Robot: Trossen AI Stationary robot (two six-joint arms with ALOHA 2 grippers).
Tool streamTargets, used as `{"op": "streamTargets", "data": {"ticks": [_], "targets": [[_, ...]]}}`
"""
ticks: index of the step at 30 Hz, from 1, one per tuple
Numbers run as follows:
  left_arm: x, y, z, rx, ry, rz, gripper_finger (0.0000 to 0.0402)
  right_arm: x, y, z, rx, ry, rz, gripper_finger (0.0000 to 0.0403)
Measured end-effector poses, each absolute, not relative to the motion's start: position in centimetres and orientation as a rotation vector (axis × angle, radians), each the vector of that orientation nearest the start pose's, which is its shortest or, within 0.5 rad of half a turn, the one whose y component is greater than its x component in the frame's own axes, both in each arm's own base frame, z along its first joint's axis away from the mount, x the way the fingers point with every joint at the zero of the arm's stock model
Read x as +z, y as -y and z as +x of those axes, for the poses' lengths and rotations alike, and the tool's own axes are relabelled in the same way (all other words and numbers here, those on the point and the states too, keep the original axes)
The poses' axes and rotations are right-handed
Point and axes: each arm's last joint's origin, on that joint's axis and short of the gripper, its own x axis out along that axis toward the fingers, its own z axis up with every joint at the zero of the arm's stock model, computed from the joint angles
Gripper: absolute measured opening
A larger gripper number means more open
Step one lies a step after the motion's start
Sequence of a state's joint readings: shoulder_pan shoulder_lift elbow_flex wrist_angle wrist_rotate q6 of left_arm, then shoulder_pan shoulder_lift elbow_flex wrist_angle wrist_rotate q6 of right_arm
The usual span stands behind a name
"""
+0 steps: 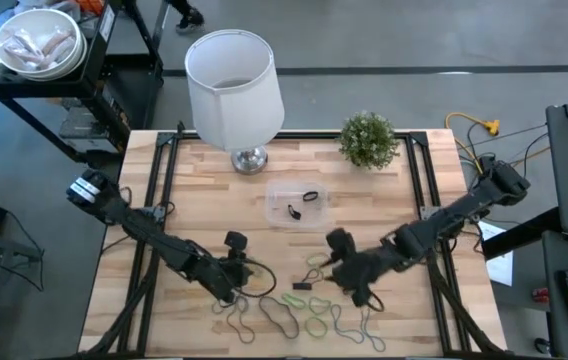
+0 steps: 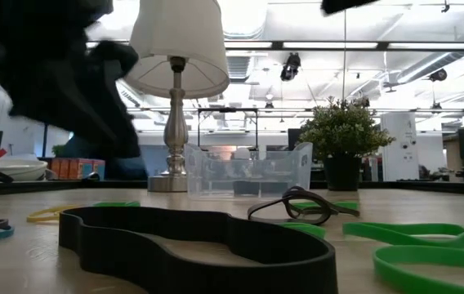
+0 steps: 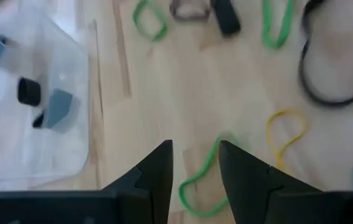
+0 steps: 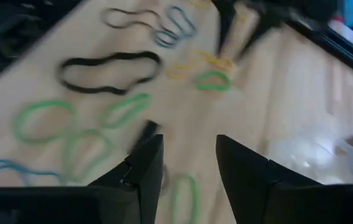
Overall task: Pick and place rubber bands into bin
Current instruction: Put the green rubber band into the transparent bin
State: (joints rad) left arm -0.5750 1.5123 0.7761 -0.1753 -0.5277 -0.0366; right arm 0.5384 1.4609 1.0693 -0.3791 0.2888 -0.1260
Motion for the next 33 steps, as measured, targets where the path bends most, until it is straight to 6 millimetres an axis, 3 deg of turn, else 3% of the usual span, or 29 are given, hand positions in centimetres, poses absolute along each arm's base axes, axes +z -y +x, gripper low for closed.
{"op": "streamTargets", "data": {"ticks": [5,12,21,33], "targets": [[15.9,13.9,25.5,-0.029,-0.825,0.505,0.0114,25.6,-17.9,25.3,0.385,-0.637,-0.477,0.0136],[16.1,13.6,25.9,-0.014,-0.821,0.495,0.0114,25.4,-19.9,23.5,0.395,-0.592,-0.571,0.0127],[15.7,13.3,26.6,-0.062,-0.827,0.442,0.0114,25.6,-20.5,22.9,0.391,-0.573,-0.587,0.0123],[13.7,12.2,28.0,-0.164,-0.897,0.394,0.0114,25.5,-20.5,22.9,0.388,-0.572,-0.582,0.0116]]}}
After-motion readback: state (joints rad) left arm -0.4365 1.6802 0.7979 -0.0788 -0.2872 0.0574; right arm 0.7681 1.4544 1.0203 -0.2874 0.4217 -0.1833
